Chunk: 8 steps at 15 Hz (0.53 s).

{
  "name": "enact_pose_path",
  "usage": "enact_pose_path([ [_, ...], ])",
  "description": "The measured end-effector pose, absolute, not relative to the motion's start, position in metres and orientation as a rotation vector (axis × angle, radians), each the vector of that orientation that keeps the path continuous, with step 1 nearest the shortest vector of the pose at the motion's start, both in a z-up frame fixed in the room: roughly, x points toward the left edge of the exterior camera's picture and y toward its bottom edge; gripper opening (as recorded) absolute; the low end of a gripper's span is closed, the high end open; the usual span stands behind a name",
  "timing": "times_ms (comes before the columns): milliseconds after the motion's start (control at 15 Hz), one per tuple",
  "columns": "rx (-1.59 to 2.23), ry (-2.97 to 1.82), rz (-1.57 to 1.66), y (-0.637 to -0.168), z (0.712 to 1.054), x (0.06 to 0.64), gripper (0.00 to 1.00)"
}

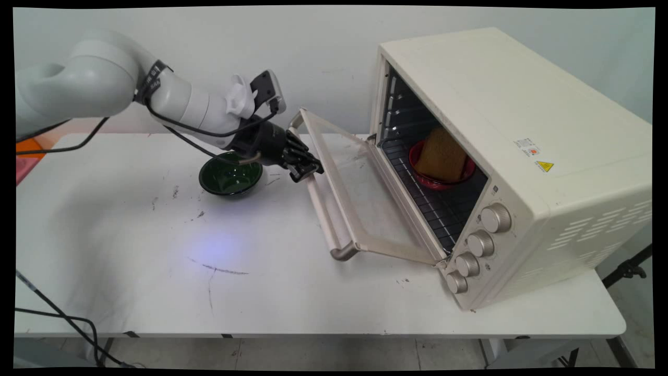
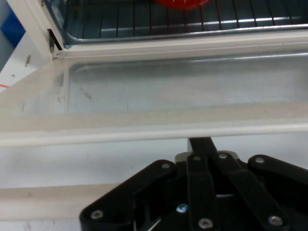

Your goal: Open the oven

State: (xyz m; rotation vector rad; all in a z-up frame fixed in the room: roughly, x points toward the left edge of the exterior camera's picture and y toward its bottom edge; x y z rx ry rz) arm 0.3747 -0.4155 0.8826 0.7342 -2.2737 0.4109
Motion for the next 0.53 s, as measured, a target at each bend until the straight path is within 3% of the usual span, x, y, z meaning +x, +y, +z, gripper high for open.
enact_pose_path([
  [533, 0.716, -2.269, 0.395, -0.415, 0.853, 0.385, 0.00],
])
